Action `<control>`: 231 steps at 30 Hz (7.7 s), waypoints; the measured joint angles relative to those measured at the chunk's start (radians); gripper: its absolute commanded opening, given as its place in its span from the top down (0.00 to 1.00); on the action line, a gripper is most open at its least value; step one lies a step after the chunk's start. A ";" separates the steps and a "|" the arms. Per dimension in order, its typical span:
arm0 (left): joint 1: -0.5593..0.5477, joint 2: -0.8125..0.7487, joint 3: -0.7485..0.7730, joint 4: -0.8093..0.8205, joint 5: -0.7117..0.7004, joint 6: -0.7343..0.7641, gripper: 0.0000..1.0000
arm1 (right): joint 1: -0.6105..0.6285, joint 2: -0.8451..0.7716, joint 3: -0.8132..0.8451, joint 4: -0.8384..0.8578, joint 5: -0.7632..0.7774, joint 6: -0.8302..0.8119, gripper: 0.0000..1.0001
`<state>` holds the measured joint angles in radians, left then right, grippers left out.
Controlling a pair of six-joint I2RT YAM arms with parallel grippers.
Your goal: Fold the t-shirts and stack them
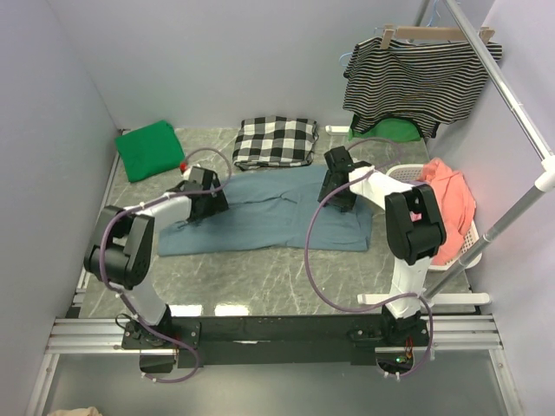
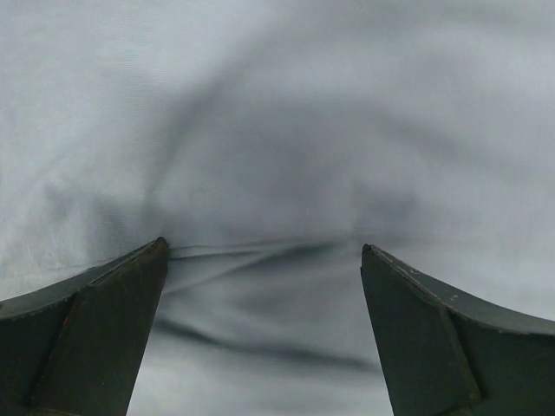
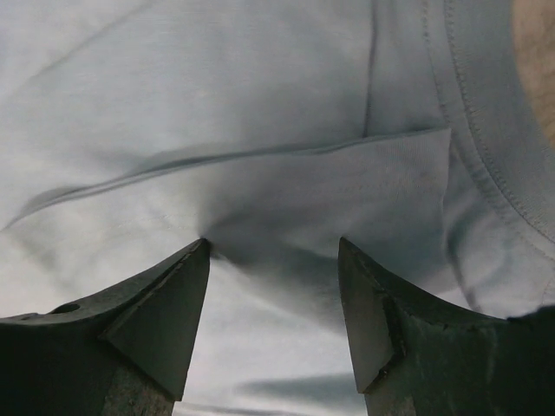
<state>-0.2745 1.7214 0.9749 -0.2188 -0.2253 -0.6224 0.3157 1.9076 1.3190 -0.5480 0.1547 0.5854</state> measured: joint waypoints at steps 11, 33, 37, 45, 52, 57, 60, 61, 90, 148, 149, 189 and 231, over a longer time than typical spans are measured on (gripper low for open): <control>-0.314 -0.227 -0.209 -0.093 0.030 -0.158 0.01 | -0.002 0.102 0.174 -0.117 0.106 -0.056 0.32; -1.196 -0.615 -0.290 -0.546 0.151 -0.770 0.01 | 0.115 0.262 0.388 -0.160 -0.031 -0.250 0.30; -1.064 -0.614 -0.127 -0.639 0.034 -0.689 0.01 | 0.153 0.124 0.274 -0.115 0.020 -0.234 0.27; -0.613 -0.486 -0.025 -0.335 -0.011 -0.202 0.01 | 0.032 -0.332 0.166 -0.106 0.293 -0.136 0.23; -0.570 0.129 0.388 -0.092 0.137 0.090 0.01 | -0.007 -0.590 -0.052 -0.116 0.349 -0.046 0.21; -0.550 0.371 0.585 -0.044 0.277 0.184 0.01 | -0.007 -0.636 -0.171 -0.148 0.319 -0.010 0.21; -0.536 0.460 0.682 -0.023 0.339 0.221 0.01 | -0.007 -0.663 -0.207 -0.156 0.298 0.003 0.21; -0.530 0.482 0.706 -0.016 0.355 0.230 0.01 | -0.007 -0.673 -0.219 -0.155 0.291 0.007 0.21; -0.217 0.068 0.037 0.205 0.141 -0.094 0.00 | 0.001 -0.574 -0.384 -0.083 0.081 -0.006 0.23; -0.050 0.244 0.272 0.100 0.315 0.036 0.79 | 0.053 -0.255 -0.201 0.063 -0.148 -0.064 0.24; -0.050 0.250 0.274 0.101 0.316 0.035 0.86 | 0.053 -0.252 -0.201 0.063 -0.148 -0.066 0.24; -0.050 -0.035 0.079 0.013 0.077 -0.071 0.18 | 0.110 -0.208 -0.212 0.084 -0.202 -0.090 0.25; 0.067 0.476 0.597 0.124 0.337 -0.008 0.14 | 0.110 0.373 0.472 0.145 -0.317 -0.011 0.19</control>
<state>-0.2073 2.1971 1.5715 -0.0944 0.1120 -0.6300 0.4259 2.2803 1.7905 -0.4026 -0.1623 0.5747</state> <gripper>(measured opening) 0.855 0.808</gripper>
